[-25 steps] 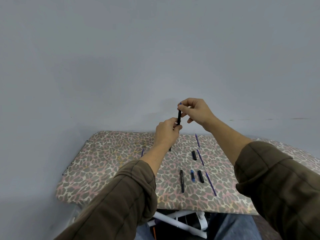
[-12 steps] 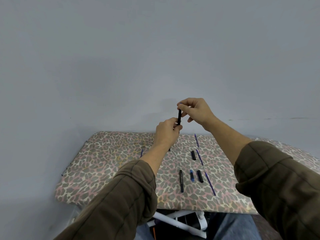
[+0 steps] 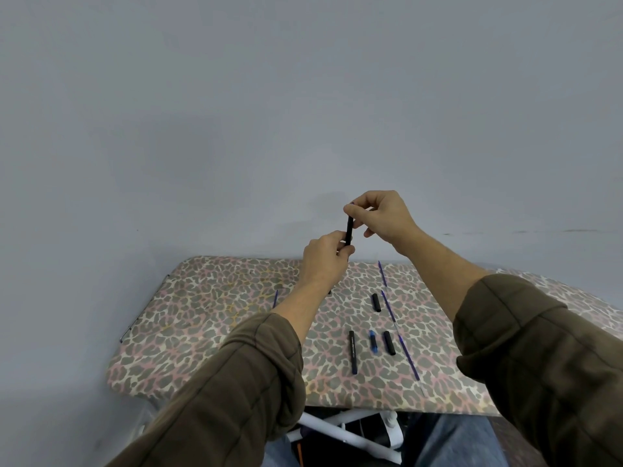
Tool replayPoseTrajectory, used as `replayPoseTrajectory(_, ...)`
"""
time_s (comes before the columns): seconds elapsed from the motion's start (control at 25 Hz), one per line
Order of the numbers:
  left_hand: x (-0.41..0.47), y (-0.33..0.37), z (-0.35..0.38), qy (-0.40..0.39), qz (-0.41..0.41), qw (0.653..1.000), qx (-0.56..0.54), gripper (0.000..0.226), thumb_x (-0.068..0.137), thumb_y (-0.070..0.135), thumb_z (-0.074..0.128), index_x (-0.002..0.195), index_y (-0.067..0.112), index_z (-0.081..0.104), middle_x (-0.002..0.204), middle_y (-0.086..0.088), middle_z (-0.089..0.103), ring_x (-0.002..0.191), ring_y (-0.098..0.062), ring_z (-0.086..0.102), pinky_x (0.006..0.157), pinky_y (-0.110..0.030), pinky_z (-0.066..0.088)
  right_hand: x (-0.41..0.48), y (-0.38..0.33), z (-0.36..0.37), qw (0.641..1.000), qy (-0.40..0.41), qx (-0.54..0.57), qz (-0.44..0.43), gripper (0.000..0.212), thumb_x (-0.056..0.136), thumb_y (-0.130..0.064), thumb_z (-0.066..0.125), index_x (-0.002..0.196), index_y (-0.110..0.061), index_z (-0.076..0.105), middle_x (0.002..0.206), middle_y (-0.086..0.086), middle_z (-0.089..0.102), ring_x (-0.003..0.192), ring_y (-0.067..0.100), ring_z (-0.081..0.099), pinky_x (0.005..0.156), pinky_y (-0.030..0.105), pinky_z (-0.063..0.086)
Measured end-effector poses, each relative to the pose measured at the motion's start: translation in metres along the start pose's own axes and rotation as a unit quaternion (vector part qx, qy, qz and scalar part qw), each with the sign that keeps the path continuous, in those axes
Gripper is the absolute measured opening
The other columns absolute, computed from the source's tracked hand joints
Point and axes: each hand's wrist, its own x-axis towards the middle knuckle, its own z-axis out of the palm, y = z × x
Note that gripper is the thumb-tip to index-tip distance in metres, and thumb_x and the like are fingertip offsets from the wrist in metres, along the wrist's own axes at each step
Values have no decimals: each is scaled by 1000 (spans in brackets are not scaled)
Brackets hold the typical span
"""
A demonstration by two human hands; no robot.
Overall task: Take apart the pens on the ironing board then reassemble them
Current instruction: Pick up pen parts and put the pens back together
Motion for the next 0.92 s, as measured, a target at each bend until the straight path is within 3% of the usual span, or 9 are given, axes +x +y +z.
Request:
replayPoseTrajectory(0.2, 1, 0, -2, -1, -1, 1000, -4, 21, 96, 22, 68, 117, 16, 72, 105, -4, 78, 90, -22, 74, 88, -45, 59, -2, -2, -3, 999, -42, 3, 6, 13, 95, -18, 74, 106, -11, 78, 98, 4, 78, 85, 17, 75, 58, 25, 55)
replayPoseTrajectory(0.4, 1, 2, 0, -2, 0, 1000, -7, 21, 97, 21, 67, 117, 17, 72, 103, -2, 79, 89, -21, 74, 87, -44, 59, -2, -5, 1, 999, -17, -23, 14, 14, 95, -20, 74, 99, -6, 74, 95, 9, 76, 85, 20, 77, 54, 23, 54)
replayPoseTrajectory(0.68, 3, -1, 1, 0, -3, 1000, -16, 21, 96, 21, 67, 116, 18, 73, 100, -2, 79, 86, -20, 73, 86, -42, 59, -3, -3, 7, 999, 11, -27, 27, 21, 94, -26, 76, 93, -8, 67, 91, 4, 72, 84, 23, 77, 54, 27, 55)
replayPoseTrajectory(0.8, 4, -4, 4, 2, -4, 1000, -19, 22, 95, 23, 68, 116, 18, 73, 102, -3, 79, 89, -20, 74, 87, -43, 59, -3, -3, 7, 999, -5, 3, 33, 27, 93, -37, 77, 99, -11, 70, 96, 1, 73, 80, 19, 78, 53, 26, 55)
replayPoseTrajectory(0.92, 3, -14, 8, 9, -2, 1000, -20, 23, 96, 24, 70, 118, 18, 72, 105, -4, 79, 91, -20, 75, 87, -43, 60, -2, 8, 7, 997, 26, 19, 73, 36, 97, -51, 64, 104, -17, 71, 97, -1, 76, 73, 13, 76, 53, 26, 53)
